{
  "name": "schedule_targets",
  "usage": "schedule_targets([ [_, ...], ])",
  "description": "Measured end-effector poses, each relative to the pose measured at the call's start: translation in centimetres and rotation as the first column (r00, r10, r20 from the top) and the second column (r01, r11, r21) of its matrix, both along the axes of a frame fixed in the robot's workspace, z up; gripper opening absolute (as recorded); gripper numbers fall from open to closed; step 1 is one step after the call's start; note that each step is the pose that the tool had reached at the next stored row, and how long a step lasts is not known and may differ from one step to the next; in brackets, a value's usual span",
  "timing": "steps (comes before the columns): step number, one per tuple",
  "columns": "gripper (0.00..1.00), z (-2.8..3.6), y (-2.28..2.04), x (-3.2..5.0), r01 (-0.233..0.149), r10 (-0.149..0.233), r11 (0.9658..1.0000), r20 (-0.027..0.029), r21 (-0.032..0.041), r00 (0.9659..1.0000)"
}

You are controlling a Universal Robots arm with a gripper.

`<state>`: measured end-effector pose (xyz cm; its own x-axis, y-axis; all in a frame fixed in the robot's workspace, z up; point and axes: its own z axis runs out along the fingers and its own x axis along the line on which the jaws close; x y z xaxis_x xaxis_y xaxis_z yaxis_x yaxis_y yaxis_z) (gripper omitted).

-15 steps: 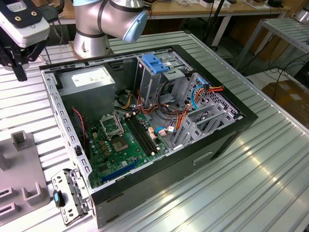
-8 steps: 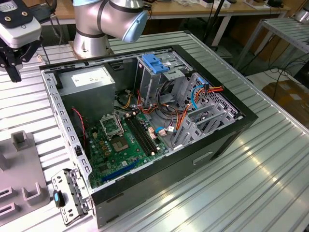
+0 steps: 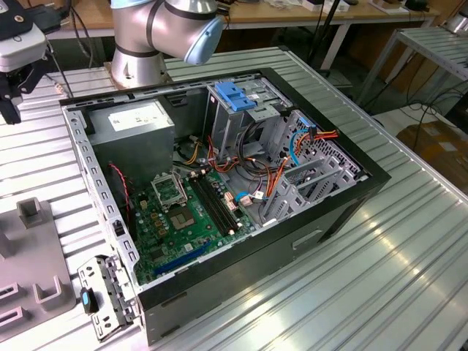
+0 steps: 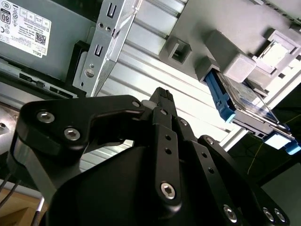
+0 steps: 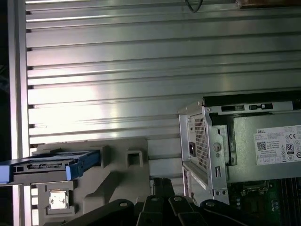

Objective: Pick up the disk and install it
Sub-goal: 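Reach for the disk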

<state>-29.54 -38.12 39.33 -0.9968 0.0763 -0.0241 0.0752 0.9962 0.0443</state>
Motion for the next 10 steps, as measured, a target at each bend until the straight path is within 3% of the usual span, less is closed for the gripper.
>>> schedule_targets([
  [3,0.11,-0.01,0.32,-0.65,0.000,0.000,1.0000,0.0001,0.0001,1.0000],
  [7,0.11,-0.01,0.77,-3.06,0.000,0.000,1.0000,0.0001,0.0000,1.0000],
  [10,0.11,0.00,0.84,-3.65,0.000,0.000,1.0000,-0.0001,-0.0001,1.0000],
])
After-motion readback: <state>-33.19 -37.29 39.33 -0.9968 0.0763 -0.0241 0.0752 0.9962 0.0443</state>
